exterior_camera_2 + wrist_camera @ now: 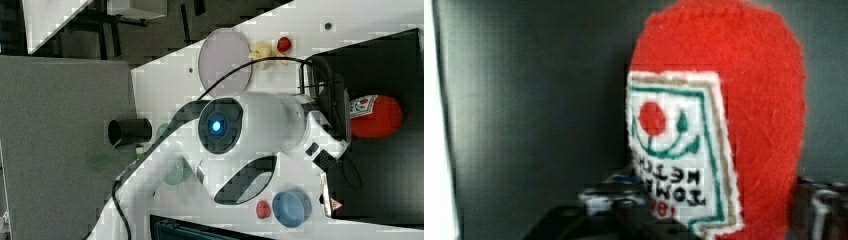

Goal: Pick Ketchup from oven and place it on table.

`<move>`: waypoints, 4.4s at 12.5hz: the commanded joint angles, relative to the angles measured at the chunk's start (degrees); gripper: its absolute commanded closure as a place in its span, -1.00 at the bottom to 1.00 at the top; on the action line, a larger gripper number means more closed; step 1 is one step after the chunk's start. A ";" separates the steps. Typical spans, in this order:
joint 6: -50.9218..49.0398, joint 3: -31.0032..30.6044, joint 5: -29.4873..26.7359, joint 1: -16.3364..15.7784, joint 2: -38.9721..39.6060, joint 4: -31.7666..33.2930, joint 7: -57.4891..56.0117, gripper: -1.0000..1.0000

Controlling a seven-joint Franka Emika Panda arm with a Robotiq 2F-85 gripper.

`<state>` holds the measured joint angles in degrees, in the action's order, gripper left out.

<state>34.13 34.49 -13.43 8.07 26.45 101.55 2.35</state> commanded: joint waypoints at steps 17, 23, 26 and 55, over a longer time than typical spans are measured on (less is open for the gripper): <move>-27.40 -8.89 5.94 -16.97 -16.77 -10.68 -7.77 -0.24; -27.34 -17.10 6.87 -21.40 -16.81 -5.89 -2.38 -0.24; -23.58 -18.39 9.06 -22.36 -16.79 0.89 6.82 -0.24; -28.09 -17.98 10.42 -22.28 -24.72 -5.09 9.80 -1.00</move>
<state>8.42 16.10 -3.98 -14.65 0.67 96.69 9.76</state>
